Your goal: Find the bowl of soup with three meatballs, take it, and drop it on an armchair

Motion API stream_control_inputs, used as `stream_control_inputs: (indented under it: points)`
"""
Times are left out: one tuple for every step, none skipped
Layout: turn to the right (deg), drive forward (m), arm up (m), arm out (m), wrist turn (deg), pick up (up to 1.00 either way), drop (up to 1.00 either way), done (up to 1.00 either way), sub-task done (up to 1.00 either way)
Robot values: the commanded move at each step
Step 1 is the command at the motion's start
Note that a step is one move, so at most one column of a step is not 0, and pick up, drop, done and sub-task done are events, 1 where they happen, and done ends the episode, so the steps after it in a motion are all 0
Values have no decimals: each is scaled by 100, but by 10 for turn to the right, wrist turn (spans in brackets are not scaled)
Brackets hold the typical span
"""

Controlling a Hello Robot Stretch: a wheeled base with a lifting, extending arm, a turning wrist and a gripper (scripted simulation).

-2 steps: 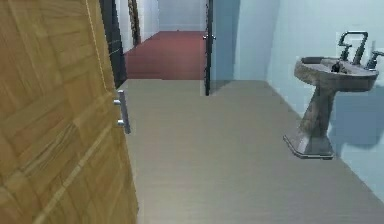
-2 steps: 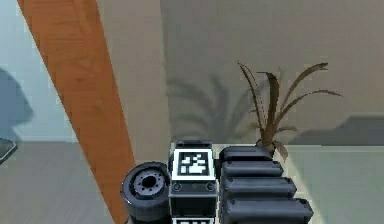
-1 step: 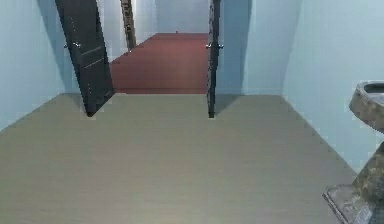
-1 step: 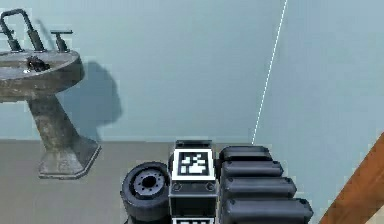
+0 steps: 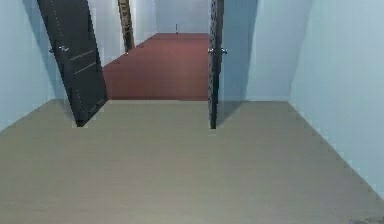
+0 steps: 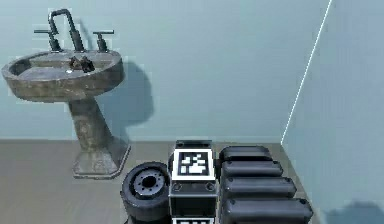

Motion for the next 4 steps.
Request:
stream_control_inputs:
  points:
    - [-120,0,0,0,0,0,0,0,0]
    - [-30,0,0,0,0,0,0,0,0]
    - [0,100,0,0,0,0,0,0,0]
    - [0,100,0,0,0,0,0,0,0]
